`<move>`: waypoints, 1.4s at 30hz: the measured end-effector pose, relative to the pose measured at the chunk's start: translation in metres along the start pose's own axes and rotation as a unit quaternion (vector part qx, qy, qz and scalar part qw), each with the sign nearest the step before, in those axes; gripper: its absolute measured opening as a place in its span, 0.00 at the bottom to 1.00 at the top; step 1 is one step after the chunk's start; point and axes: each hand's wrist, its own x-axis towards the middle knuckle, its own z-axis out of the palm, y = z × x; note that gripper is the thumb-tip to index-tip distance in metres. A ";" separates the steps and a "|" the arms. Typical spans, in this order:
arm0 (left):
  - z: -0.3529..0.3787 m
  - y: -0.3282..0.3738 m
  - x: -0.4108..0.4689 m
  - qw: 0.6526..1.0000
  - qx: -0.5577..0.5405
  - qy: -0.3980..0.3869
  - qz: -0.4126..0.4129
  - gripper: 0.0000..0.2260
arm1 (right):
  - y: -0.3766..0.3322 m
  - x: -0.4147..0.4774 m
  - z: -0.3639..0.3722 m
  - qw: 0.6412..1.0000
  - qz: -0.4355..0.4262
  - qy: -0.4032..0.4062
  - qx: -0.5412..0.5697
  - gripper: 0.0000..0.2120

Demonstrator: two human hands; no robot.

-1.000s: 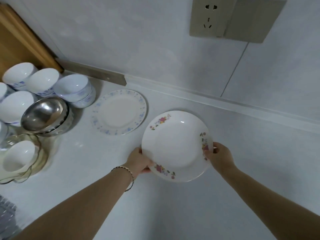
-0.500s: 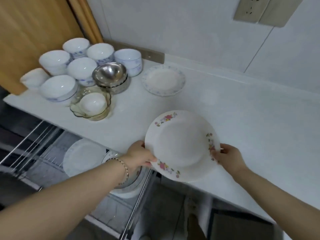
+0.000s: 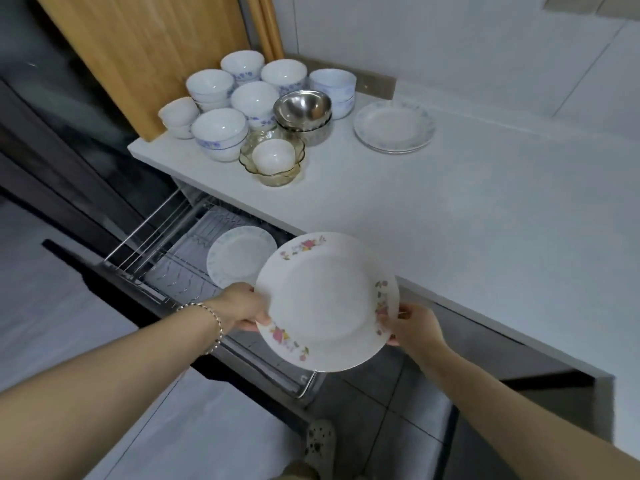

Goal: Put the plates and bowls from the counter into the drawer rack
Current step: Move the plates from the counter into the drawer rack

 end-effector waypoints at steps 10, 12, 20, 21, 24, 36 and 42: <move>-0.100 -0.038 0.045 0.999 0.037 -0.006 -0.037 0.20 | -0.022 0.012 0.115 0.999 0.026 -0.043 -0.014 0.07; -0.126 -0.040 0.069 0.998 0.045 -0.005 -0.040 0.20 | -0.034 0.028 0.147 0.998 0.040 -0.045 -0.018 0.04; -0.220 -0.035 0.205 0.988 0.152 0.006 -0.024 0.17 | -0.072 0.103 0.284 0.992 0.129 -0.012 -0.005 0.13; -0.226 -0.035 0.222 0.985 0.173 0.010 -0.023 0.17 | -0.073 0.114 0.299 0.991 0.135 0.000 -0.002 0.13; -0.238 -0.038 0.275 0.978 0.207 -0.005 -0.013 0.16 | -0.071 0.149 0.338 0.987 0.160 0.023 -0.015 0.17; -0.229 -0.037 0.430 0.962 0.269 0.045 0.010 0.13 | -0.045 0.265 0.419 0.966 0.212 0.139 0.059 0.14; -0.213 -0.038 0.455 0.947 0.306 0.084 0.051 0.11 | -0.039 0.281 0.434 0.946 0.260 0.181 0.064 0.15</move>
